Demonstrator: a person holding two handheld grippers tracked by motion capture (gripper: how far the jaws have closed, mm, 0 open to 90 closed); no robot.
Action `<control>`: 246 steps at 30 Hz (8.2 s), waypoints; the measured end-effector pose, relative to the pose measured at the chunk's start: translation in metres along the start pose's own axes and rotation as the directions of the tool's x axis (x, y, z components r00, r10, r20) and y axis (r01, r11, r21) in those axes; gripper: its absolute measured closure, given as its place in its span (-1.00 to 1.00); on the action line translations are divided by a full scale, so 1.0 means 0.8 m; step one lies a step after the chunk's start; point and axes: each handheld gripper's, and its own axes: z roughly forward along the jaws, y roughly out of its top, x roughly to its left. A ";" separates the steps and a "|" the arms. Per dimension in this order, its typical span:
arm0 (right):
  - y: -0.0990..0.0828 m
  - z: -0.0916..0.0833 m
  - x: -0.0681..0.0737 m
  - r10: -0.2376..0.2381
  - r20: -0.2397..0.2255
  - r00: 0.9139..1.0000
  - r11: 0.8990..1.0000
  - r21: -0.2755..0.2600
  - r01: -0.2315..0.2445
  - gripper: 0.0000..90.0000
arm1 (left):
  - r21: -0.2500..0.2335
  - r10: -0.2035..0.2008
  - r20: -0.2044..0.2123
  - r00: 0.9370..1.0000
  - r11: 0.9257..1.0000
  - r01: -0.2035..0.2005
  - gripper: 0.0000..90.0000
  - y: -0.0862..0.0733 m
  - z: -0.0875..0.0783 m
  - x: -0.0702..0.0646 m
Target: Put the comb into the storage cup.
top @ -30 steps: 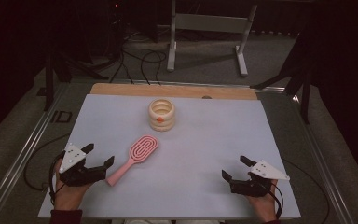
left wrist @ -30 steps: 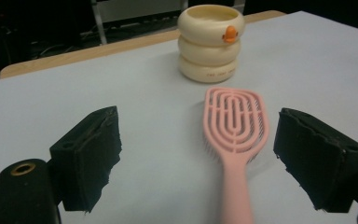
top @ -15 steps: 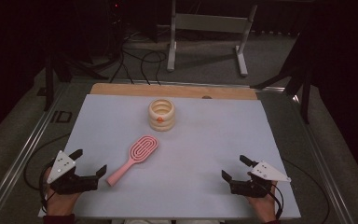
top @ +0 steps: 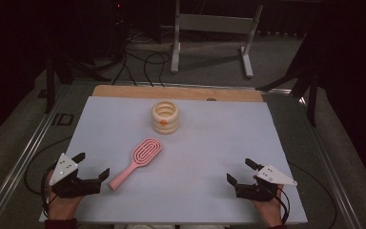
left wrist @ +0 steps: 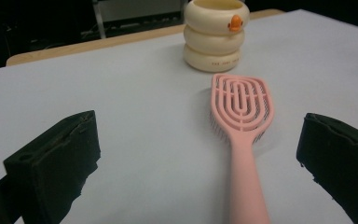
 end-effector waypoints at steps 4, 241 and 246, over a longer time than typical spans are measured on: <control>-0.001 -0.001 -0.001 0.006 0.008 1.000 1.000 0.000 -0.006 -0.81 | 0.058 0.002 0.000 1.000 0.998 -0.002 -1.00 0.007 0.010 -0.003; 0.138 0.115 0.041 0.065 -0.236 0.969 0.996 0.067 -0.051 -0.81 | 0.141 0.202 0.037 0.979 0.968 -0.205 0.55 0.087 0.107 -0.100; 0.146 0.122 0.047 0.065 -0.249 0.966 0.996 0.079 -0.047 -0.81 | 0.137 0.207 0.034 0.978 0.968 -0.209 0.55 0.087 0.108 -0.101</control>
